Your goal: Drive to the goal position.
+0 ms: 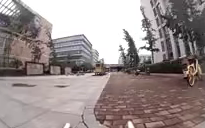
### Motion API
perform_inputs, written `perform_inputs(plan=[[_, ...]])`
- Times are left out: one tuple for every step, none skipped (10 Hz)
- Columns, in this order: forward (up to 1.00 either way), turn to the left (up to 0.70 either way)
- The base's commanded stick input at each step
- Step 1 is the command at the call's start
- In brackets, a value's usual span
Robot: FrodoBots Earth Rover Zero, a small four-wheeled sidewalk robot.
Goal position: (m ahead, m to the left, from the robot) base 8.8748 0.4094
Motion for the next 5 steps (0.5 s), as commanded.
perform_inputs(plan=[[0.45,0.0],[0.45,0.0],[0.45,0.0],[0.45,0.0],[0.45,0.0]])
